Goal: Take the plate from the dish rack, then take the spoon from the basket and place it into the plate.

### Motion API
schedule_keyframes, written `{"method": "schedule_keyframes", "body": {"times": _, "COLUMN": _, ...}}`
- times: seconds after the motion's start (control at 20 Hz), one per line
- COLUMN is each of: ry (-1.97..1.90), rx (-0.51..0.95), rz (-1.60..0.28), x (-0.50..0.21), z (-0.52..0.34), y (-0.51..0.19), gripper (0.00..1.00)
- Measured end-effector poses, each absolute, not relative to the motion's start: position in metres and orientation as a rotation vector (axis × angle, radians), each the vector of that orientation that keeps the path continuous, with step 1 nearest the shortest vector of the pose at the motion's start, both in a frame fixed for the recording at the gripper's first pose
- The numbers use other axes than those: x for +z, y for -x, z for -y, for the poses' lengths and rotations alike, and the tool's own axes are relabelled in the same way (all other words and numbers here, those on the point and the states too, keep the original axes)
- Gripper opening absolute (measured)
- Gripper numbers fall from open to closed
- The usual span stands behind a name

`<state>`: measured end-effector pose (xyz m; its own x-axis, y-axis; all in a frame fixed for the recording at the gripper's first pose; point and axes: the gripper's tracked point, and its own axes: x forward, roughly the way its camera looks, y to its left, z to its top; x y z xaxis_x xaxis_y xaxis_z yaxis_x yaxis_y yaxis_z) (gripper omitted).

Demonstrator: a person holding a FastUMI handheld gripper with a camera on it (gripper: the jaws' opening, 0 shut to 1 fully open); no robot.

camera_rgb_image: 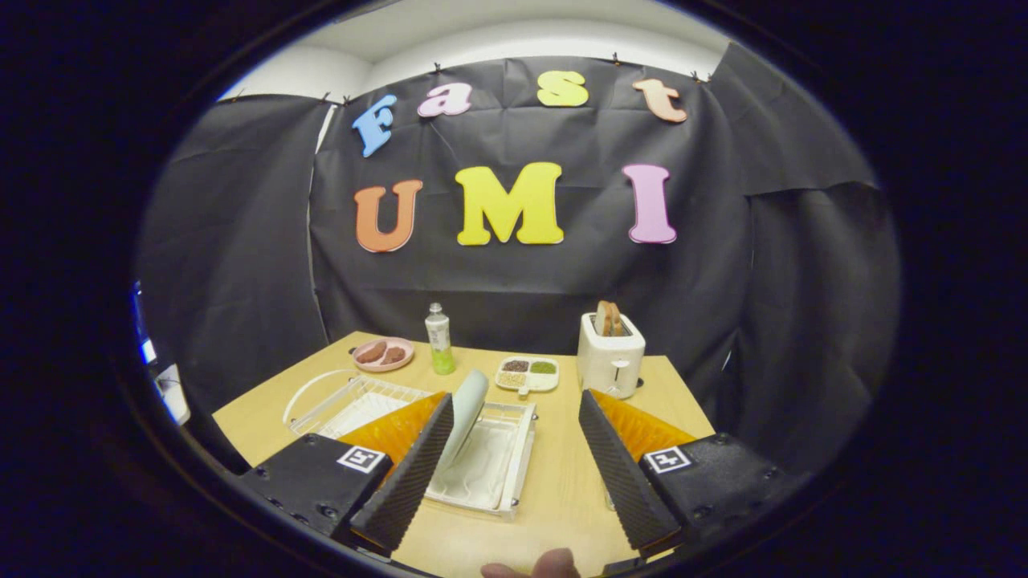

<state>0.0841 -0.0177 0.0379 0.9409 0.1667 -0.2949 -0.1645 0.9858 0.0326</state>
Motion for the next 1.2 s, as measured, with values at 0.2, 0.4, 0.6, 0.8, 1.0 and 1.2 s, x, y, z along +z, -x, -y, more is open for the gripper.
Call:
{"method": "schedule_keyframes", "body": {"times": 0.2, "ry": 0.01, "rx": 0.248, "rz": -0.414, "x": 0.039, "z": -0.008, "y": -0.104, "gripper": 1.0}}
{"method": "schedule_keyframes", "body": {"times": 0.4, "ry": 0.029, "rx": 0.283, "rz": -0.534, "x": 0.033, "z": -0.031, "y": -0.124, "gripper": 1.0}}
{"method": "schedule_keyframes", "body": {"times": 0.6, "ry": 0.011, "rx": 0.315, "rz": -0.68, "x": 0.006, "z": -0.055, "y": -0.14, "gripper": 1.0}}
{"method": "schedule_keyframes", "body": {"times": 0.8, "ry": -0.096, "rx": 0.275, "rz": -0.855, "x": -0.03, "z": -0.068, "y": -0.162, "gripper": 1.0}}
{"method": "schedule_keyframes", "body": {"times": 1.0, "ry": -0.168, "rx": 0.235, "rz": -0.961, "x": -0.057, "z": -0.08, "y": -0.185, "gripper": 1.0}}
{"method": "schedule_keyframes", "body": {"times": 1.2, "ry": -0.222, "rx": 0.135, "rz": -1.084, "x": -0.085, "z": -0.087, "y": -0.187, "gripper": 0.91}}
